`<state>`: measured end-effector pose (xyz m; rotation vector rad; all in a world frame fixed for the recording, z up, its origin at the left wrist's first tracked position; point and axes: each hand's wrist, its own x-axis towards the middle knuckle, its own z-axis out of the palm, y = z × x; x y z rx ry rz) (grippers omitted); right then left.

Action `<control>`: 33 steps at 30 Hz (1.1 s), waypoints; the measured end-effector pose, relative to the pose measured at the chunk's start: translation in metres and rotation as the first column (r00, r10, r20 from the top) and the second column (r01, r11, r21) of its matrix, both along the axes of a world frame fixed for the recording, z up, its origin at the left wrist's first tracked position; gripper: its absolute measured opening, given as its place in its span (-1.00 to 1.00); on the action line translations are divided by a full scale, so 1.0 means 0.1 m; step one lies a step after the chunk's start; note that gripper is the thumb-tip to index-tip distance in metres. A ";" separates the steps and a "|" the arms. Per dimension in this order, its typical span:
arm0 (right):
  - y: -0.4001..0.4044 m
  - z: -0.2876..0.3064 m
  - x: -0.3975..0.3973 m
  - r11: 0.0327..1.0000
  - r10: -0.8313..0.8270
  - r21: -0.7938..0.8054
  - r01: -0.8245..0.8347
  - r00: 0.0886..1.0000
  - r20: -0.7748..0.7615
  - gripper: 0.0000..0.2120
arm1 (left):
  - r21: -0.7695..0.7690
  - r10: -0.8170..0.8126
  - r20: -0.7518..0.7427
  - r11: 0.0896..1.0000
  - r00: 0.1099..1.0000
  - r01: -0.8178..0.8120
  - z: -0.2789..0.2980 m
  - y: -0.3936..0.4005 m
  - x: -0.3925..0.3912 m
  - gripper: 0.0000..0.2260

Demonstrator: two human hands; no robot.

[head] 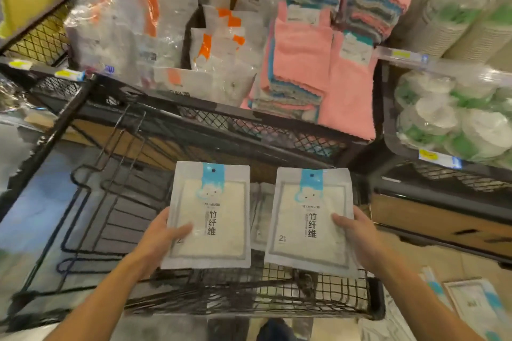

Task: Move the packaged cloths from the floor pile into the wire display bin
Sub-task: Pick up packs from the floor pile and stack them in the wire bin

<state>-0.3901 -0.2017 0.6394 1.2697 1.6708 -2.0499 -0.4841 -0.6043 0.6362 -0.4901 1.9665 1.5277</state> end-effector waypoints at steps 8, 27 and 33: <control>-0.23 -1.44 -0.47 0.995 0.016 0.092 -0.030 0.988 0.156 -0.73 | -0.074 0.002 0.091 0.997 0.996 0.005 -1.55 0.37 -0.67 -0.72; -0.60 -2.61 -0.84 0.397 0.146 0.746 -0.534 0.840 0.523 -0.32 | -0.856 -0.580 0.000 0.421 0.815 0.300 -2.70 0.66 -0.73 -0.45; -0.49 -2.14 -0.89 0.159 0.311 0.703 -0.694 0.710 0.632 -0.25 | -0.922 -0.784 -0.029 0.260 0.620 0.286 -2.28 0.62 -0.73 -0.37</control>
